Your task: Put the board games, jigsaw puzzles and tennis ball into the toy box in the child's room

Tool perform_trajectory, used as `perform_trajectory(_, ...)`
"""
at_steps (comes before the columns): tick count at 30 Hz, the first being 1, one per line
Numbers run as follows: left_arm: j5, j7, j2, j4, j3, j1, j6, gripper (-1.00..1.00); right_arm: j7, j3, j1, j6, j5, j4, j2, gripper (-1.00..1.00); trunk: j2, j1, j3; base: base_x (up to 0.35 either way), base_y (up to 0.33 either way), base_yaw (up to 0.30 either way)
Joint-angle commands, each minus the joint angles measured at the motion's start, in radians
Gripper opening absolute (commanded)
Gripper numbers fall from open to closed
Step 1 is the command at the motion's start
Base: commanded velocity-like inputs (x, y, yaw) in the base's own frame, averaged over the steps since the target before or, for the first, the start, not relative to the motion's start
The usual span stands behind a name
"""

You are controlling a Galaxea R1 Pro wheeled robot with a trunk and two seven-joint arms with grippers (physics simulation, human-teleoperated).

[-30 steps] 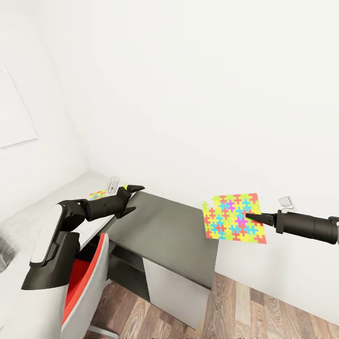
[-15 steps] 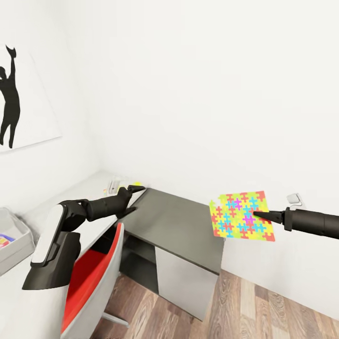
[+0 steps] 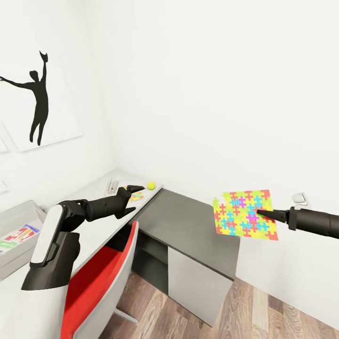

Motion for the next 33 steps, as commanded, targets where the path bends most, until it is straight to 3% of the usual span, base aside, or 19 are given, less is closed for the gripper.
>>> perform_trajectory(1,0.009,0.010,0.000,-0.001,0.000,-0.001,0.002,1.00,0.004,-0.007,-0.001,0.003,0.003,-0.003,0.002,-1.00,-0.001,0.000,-0.001,0.016,0.122,0.005)
perform_trajectory(10,0.009,0.011,0.001,-0.001,0.004,0.007,0.005,1.00,0.004,-0.022,0.001,0.003,0.001,-0.008,-0.008,-1.00,-0.001,0.000,-0.001,0.004,0.033,0.015)
perform_trajectory(18,0.010,0.011,0.001,-0.002,0.027,0.018,0.006,1.00,0.004,-0.085,0.000,0.003,-0.007,-0.003,-0.009,-1.00,-0.001,0.000,-0.006,0.000,0.000,0.241)
perform_trajectory(23,0.011,0.009,0.000,-0.002,0.030,0.009,0.010,1.00,0.004,-0.093,-0.004,0.003,-0.006,-0.002,-0.009,-1.00,-0.001,0.000,-0.009,0.000,0.000,0.271)
perform_trajectory(27,0.011,-0.046,0.002,-0.002,0.029,-0.009,0.039,1.00,0.003,-0.093,-0.016,0.003,-0.006,0.003,-0.009,-1.00,-0.001,0.000,-0.012,0.000,0.000,0.275)
perform_trajectory(30,0.011,-0.160,0.021,-0.002,0.031,-0.017,0.104,1.00,0.001,-0.089,-0.067,0.003,-0.004,0.039,-0.003,-1.00,-0.001,0.000,-0.014,0.000,0.000,0.276)
perform_trajectory(33,0.011,-0.197,0.029,-0.002,0.043,-0.012,0.122,1.00,0.001,-0.072,-0.095,0.003,-0.005,0.061,0.002,-1.00,-0.001,0.000,-0.016,0.000,0.000,0.276)
